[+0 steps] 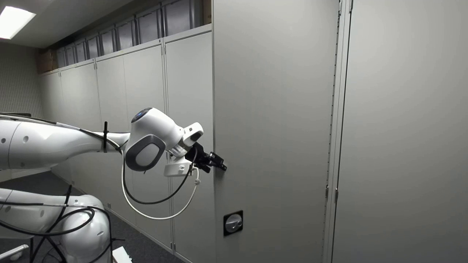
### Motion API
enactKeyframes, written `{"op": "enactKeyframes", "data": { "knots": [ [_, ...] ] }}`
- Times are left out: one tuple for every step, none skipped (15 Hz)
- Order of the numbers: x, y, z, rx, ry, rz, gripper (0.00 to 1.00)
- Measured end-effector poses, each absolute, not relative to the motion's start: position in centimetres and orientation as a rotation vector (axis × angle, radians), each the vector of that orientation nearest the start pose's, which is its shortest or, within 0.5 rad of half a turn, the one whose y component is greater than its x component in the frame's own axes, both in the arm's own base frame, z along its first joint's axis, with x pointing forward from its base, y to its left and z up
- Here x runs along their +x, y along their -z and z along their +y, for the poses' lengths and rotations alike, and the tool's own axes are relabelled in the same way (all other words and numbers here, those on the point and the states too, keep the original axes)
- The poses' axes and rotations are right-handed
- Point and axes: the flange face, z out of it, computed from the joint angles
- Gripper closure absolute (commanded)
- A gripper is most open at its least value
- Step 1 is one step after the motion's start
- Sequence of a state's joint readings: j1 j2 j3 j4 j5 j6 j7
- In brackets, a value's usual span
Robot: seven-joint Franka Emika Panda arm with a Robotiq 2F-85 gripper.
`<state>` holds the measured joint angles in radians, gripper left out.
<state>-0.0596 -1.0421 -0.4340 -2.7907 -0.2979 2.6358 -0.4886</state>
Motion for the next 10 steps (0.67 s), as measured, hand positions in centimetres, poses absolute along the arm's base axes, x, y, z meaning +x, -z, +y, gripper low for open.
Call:
{"op": "enactKeyframes", "data": {
  "knots": [
    [27.7, -55.2, -15.7, -3.049, 1.366, -0.374, 0.0],
    [27.8, -55.4, -15.1, -3.041, 1.372, -0.4, 0.0],
    [28.0, -55.5, -14.6, -3.033, 1.376, -0.423, 0.0],
    [28.1, -55.5, -14.2, -3.026, 1.377, -0.444, 0.0],
    [28.3, -55.6, -13.8, -3.019, 1.378, -0.463, 0.0],
    [28.4, -55.7, -13.4, -3.013, 1.379, -0.481, 0.0],
    [28.6, -55.7, -13.0, -3.006, 1.38, -0.498, 0.0],
    [28.7, -55.8, -12.7, -2.998, 1.384, -0.514, 0.0],
    [28.9, -56.0, -12.3, -2.988, 1.389, -0.531, 0.0],
    [29.1, -56.1, -12.0, -2.977, 1.394, -0.549, 0.0]
  ]
}}
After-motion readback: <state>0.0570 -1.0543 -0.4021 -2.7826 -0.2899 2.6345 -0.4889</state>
